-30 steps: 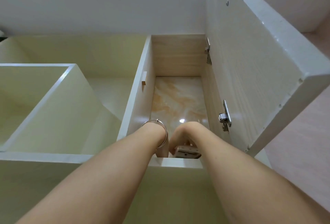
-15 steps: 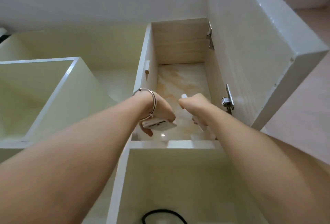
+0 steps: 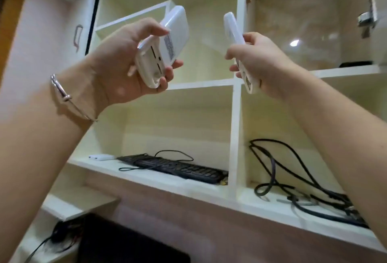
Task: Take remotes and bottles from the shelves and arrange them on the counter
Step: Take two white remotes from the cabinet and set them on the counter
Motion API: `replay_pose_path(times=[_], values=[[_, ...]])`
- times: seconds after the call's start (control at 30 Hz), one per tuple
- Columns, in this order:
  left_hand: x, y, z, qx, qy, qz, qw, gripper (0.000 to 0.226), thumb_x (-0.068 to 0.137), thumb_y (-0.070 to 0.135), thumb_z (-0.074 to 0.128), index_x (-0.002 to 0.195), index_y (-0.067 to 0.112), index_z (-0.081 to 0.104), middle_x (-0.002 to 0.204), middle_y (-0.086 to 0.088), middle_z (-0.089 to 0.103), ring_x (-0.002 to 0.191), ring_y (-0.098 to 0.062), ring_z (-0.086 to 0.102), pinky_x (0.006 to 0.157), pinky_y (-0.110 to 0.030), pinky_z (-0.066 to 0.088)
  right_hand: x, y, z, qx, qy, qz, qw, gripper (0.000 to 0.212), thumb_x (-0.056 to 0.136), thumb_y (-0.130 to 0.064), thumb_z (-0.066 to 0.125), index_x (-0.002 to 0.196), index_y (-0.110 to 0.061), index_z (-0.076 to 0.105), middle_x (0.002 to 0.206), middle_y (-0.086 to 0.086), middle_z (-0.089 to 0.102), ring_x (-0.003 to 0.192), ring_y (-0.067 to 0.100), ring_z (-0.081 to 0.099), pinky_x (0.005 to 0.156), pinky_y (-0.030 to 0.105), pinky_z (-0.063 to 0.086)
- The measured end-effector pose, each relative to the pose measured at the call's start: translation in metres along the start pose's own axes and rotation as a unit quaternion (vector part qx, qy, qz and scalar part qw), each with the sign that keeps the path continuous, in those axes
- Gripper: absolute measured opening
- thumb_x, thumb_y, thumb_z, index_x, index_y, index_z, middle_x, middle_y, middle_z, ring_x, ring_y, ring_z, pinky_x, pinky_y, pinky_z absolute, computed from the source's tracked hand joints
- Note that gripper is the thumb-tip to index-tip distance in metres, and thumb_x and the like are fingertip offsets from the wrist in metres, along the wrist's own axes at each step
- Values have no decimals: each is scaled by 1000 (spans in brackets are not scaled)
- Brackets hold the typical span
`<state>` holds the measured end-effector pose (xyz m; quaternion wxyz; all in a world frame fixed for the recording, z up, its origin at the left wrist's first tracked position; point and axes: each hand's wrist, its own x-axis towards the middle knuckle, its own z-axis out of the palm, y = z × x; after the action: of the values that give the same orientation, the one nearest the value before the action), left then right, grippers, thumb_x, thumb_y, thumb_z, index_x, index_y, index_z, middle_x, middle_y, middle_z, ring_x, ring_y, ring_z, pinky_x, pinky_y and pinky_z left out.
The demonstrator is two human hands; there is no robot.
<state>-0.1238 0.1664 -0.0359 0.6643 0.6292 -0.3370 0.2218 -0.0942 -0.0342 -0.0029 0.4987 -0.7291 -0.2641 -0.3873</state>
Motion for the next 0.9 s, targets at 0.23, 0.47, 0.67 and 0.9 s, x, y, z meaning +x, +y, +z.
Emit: replay_pose_path(times=[0.23,0.47,0.67,0.9], values=[[-214,-68,-54,107,253,-241,931,39,61,31,63,97,16,60,80,3,56,58,-7,50,51,-19,43,-169,57,101,123,-209,72,967,51,82,-12,59,129,-27,46,110,-8,56,83,8,57,69,20,46],[-498,-115,-24,195,507,-424,725,37,70,42,71,96,18,61,79,-5,49,65,-17,47,54,-28,36,-394,131,169,154,-398,259,866,53,83,-14,61,132,-25,44,118,-6,52,88,12,55,60,17,44],[-685,-85,101,197,662,-490,533,41,78,32,70,112,13,56,78,-4,57,69,-19,52,63,-31,42,-584,148,148,149,-593,311,728,55,85,-6,58,135,-22,41,118,-4,53,95,13,54,61,14,40],[-807,-42,228,157,763,-524,344,40,81,33,67,115,16,54,88,-4,62,74,-17,58,62,-30,44,-708,125,116,79,-755,292,582,54,84,-5,59,134,-19,41,125,3,49,96,20,53,67,25,44]])
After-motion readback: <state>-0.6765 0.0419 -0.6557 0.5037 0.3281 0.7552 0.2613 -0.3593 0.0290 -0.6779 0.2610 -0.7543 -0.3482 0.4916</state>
